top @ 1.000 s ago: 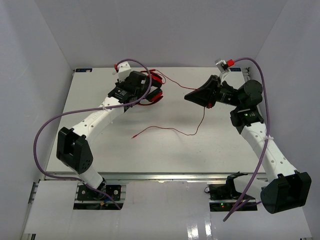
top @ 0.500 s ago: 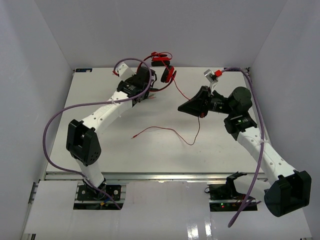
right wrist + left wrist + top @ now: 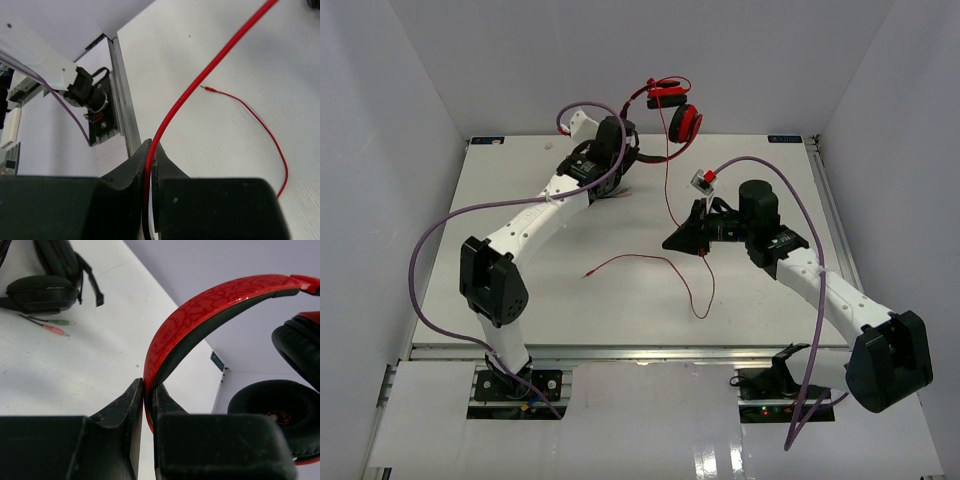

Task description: Wrap the headphones

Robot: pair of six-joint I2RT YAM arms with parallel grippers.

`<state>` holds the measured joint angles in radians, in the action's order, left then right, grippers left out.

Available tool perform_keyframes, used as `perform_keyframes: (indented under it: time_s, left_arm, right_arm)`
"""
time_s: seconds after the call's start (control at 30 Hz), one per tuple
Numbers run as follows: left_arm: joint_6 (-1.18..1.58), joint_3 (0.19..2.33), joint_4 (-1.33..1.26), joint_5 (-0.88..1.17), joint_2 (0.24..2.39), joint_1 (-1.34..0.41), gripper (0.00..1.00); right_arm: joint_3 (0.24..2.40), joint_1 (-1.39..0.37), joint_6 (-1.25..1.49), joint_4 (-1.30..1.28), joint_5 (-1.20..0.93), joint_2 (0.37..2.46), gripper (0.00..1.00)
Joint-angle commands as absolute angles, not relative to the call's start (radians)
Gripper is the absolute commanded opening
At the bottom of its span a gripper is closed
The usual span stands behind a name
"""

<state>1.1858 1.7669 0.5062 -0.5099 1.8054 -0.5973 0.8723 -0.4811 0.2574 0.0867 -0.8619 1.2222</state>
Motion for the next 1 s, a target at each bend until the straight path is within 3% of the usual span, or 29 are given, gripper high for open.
perform_keyframes:
  time_s: [0.0,0.33,0.77,0.97]
  left_arm:
    - [1.146,1.822,0.389,-0.378,1.626,-0.551,0.00]
    - [1.045,1.652,0.338,-0.097,1.387,-0.506,0.00]
    - [0.851,1.636,0.422,0.413,1.328,-0.505,0.00]
    - [0.663,1.452,0.485,0.627,1.191,-0.505,0.00]
  right_arm:
    - [0.851,-0.484,0.107,0.037,-0.850,1.258,0.08]
    - [0.892,-0.382,0.121,0.069,-0.974,1.284,0.08]
    - [1.065,-0.329,0.142,0.061,-1.075,1.370,0.08]
    - [1.116,-0.242,0.155,0.060,-1.118,1.398,0.08]
